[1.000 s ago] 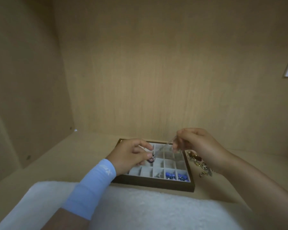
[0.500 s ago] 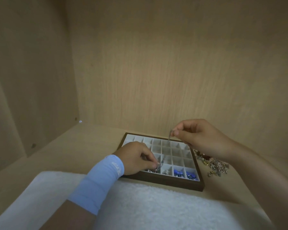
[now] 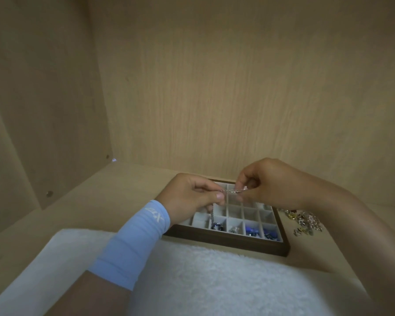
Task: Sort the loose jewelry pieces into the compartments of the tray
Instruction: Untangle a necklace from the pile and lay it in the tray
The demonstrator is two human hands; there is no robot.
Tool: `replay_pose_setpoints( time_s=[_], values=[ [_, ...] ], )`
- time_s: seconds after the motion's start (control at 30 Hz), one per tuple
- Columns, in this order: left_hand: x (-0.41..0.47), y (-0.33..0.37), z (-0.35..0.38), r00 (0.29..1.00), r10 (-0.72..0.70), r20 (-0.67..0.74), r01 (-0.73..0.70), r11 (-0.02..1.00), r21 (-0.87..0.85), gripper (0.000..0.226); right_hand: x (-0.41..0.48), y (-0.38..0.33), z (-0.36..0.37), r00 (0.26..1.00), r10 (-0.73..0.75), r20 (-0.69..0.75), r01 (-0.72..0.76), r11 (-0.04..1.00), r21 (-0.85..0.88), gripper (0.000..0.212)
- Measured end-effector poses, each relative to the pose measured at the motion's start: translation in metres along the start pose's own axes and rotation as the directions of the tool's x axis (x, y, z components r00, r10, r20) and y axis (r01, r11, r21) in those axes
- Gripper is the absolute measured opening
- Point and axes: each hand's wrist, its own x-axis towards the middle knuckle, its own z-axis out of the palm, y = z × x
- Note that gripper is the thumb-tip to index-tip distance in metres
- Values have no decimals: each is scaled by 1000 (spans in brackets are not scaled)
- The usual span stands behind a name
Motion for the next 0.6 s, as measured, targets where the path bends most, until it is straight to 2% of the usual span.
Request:
replay_pose_setpoints(
  time_s=[0.07, 0.17, 0.27, 0.4, 0.47, 0.53, 0.6],
  values=[
    [0, 0, -2, 1000, -14, 6, 14, 1000, 28, 7, -5, 8, -6, 999, 21, 29, -20, 999, -40, 5],
    [0, -1, -2, 999, -41, -4, 42, 995, 91, 5, -10, 17, -18, 999, 41, -26, -41, 999, 4, 7],
    [-3, -1, 0, 996, -55, 63, 35, 959, 283, 7, -12, 19, -23, 997, 30, -74, -27, 999, 46, 7],
    [-7, -4, 0, 991, -89, 98, 14, 803, 596, 13, -9, 4, -3, 996, -30, -80, 33, 999, 38, 7],
    [-6, -4, 1, 994, -64, 86, 4, 824, 567, 21, -5, -5, 14, 995, -83, -58, 82, 997, -15, 7],
    [-5, -1, 2, 995, -48, 89, 7, 912, 409, 26, -1, -11, 29, 992, -121, -30, 119, 991, -53, 8],
    [-5, 1, 3, 991, -66, 119, 24, 947, 319, 28, 2, -12, 39, 990, -137, -12, 136, 988, -78, 7]
  ],
)
